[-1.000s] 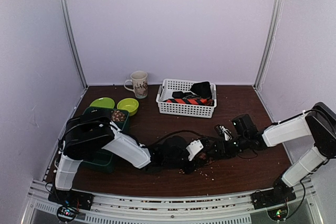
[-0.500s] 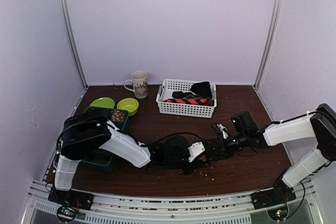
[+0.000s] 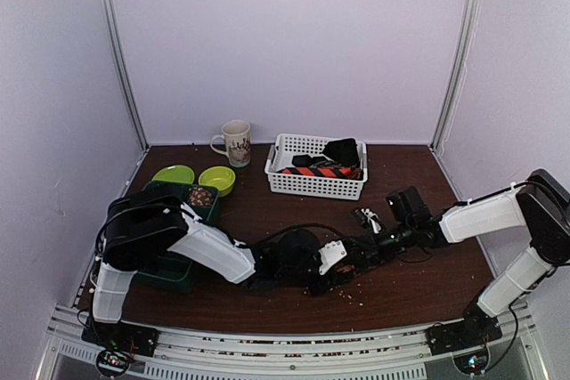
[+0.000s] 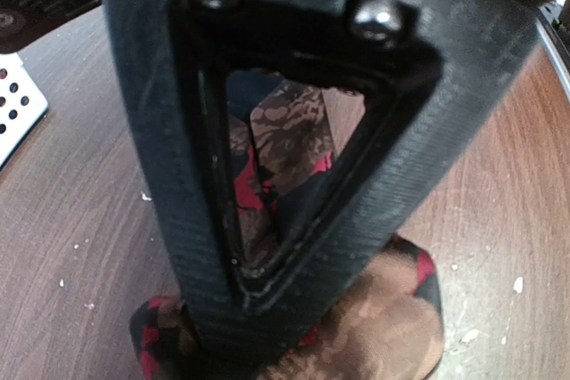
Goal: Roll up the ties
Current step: Roll the tie at the center of the board.
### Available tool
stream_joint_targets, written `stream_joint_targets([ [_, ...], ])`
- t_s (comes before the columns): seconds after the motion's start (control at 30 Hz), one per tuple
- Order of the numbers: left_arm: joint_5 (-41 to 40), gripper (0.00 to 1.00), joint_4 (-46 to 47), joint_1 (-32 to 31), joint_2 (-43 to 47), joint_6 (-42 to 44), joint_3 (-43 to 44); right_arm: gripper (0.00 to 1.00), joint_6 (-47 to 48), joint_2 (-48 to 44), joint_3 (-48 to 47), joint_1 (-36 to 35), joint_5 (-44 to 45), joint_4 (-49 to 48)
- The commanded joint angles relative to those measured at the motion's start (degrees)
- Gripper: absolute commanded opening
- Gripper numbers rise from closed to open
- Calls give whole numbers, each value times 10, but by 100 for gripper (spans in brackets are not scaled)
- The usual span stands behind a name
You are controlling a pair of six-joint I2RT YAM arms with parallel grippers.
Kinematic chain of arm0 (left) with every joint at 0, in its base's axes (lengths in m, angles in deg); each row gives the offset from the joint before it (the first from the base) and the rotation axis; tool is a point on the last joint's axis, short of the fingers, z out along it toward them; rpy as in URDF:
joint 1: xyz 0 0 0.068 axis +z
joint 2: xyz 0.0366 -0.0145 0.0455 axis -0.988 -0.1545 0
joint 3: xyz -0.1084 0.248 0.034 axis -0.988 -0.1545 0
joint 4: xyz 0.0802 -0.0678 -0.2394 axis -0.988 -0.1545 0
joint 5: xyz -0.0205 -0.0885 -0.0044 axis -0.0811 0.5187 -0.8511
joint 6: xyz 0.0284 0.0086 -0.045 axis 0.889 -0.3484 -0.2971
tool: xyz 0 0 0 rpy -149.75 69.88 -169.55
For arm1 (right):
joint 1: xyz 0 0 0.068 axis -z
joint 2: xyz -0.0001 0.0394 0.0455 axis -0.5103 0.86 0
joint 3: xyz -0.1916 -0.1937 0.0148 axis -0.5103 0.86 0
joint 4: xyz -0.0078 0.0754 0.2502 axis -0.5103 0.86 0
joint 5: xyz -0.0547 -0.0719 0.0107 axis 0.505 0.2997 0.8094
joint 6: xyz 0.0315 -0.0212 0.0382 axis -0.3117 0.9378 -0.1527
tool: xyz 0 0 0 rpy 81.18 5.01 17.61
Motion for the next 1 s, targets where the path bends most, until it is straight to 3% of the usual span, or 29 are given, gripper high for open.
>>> stream_joint_targets([
  [0.0,11,50,-62,1,8,11,-34,0,32,28,6,0,55,42],
  [0.17,8,68,20,1,67,13,-84,0,47,38,9,6,82,45],
  [0.37,20,78,112,0,80,-32,-116,0,57,40,23,17,114,45],
  [0.8,-25,77,162,0,-17,-193,-32,0,28,58,61,18,148,-8],
  [0.97,-44,67,154,0,-41,-199,9,0,15,60,68,17,144,-24],
])
